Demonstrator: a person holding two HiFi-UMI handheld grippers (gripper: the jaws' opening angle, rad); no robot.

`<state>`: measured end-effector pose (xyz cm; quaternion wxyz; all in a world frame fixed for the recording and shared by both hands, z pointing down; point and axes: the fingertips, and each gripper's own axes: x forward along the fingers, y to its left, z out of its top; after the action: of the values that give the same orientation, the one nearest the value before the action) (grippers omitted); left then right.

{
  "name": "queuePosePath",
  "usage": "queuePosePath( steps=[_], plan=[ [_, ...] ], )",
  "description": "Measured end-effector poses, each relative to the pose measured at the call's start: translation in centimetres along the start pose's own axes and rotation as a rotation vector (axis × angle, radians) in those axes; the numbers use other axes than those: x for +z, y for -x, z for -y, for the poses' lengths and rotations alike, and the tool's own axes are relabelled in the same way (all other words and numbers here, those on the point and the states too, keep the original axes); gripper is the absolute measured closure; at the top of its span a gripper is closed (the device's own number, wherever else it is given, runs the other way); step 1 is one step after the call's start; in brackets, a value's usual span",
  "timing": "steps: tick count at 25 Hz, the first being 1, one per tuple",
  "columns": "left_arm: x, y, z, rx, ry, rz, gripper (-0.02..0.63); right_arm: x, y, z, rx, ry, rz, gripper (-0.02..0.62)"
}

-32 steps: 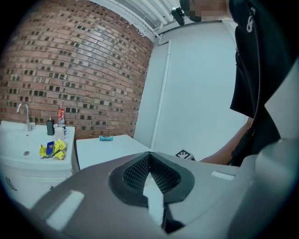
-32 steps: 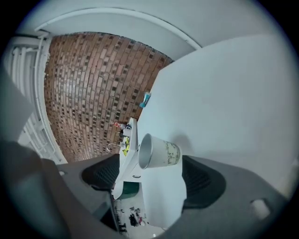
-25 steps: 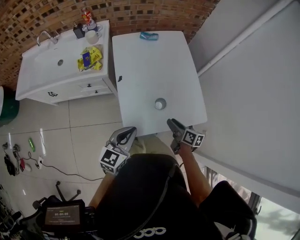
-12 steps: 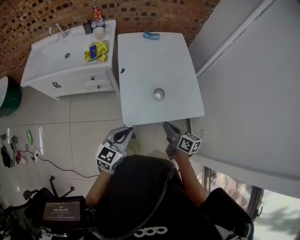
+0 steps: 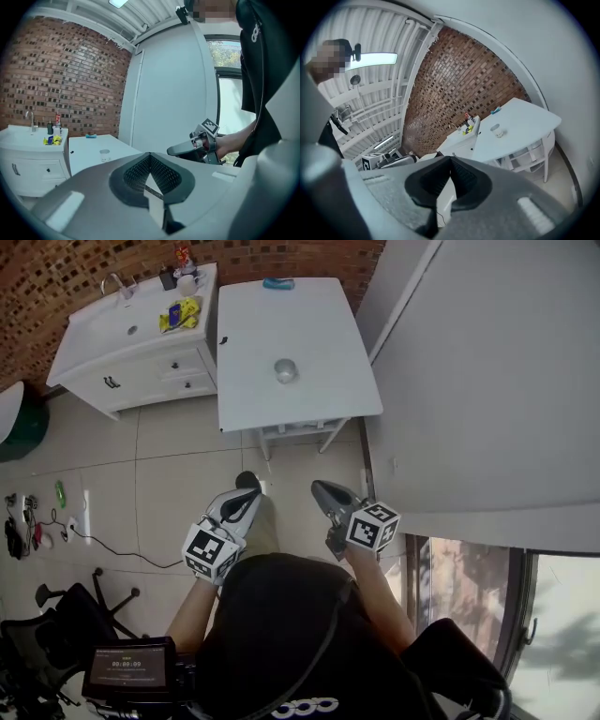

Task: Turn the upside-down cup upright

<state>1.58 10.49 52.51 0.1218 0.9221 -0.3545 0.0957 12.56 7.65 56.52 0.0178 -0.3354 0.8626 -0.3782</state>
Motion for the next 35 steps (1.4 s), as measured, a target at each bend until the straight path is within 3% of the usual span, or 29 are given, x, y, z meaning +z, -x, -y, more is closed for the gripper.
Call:
queuePosePath(
  steps=[7,13,22,29,35],
  plan=[
    [-0.7,2.8,9.6,-0.003,-0.017,0.021,0.591,-4.4,9.0,-4.0,0.024,0.005,0.031,0.603],
    [-0.7,5.6,14.1,-0.03,-0.017,0.022,0.591,-6.4,13.2,-7.0,-0.002,0.061,0.059,0.603],
    [-1.7,11.0,16.9,-0.061,0.021,0.025,0.591,-10.4,15.4,-12.8,-0.035,0.166,0.013,0.603],
    [-3.9,15.0,17.3,-0.065,0.066,0.047,0.591,-13.3,14.7,-15.7,-0.044,0.124,0.065,0.603],
    [-5.1,18.3,18.6,-0.08,0.095,0.064,0.591,-15.9,15.3,-18.1,-0.099,0.151,0.045,0.603]
  ],
)
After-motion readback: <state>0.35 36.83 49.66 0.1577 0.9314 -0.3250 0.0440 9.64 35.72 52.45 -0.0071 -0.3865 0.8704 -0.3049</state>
